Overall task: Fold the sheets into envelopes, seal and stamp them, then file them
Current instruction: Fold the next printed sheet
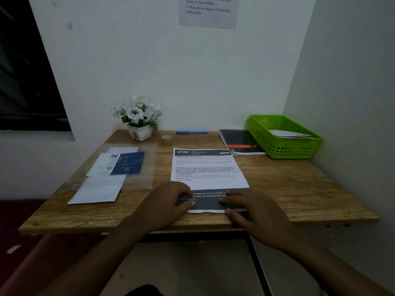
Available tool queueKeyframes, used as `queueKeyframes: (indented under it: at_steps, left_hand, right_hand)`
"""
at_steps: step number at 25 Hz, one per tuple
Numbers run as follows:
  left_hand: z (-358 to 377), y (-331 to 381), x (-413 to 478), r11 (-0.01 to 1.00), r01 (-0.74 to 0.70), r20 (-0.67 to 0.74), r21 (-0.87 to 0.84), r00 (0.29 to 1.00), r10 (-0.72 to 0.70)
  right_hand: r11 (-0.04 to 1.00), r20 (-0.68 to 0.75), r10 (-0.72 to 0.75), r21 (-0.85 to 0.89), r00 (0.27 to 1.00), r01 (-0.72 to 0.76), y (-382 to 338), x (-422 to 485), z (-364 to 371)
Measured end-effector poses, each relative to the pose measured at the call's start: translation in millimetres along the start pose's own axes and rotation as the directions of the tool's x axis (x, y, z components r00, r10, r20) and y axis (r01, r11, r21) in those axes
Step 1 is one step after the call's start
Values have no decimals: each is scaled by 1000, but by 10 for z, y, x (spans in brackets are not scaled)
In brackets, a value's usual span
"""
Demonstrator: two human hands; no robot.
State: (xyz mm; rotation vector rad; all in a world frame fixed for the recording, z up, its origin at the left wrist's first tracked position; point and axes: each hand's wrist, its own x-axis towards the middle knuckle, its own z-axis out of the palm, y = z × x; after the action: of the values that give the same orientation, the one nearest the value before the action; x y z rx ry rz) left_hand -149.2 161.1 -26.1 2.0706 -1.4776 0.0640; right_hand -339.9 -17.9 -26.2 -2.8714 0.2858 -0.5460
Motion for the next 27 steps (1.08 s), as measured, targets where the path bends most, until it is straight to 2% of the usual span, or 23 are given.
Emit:
queueKeyframes:
  at_steps: [3,6,10,14,20,27]
  left_hand:
    - [-98,-67,200,997,76,-17,-34,997,-77]
    - [-164,-222,527,983,130,-108,-129,984,-144]
    - [-157,-540,990,928,299,-139,-220,932,-334]
    - [-102,-815,1279,894,404,-149,-195,888,-434]
    - [3,-947,1522,829,508,-180,-236,815,-551]
    - [39,-1148,1598,815,522,-46,-251,835,-548]
  right_hand:
    - [989,-60,42,145,997,-33,81,153,-42]
    - [931,-83,168,341,982,-130,213,450,-24]
    - [932,-79,299,238,951,-273,514,957,67]
    - [884,-25,408,259,913,-389,739,1361,212]
    - [817,-149,508,397,849,-419,899,1703,365]
    - [817,-162,491,428,856,-387,977,1725,410]
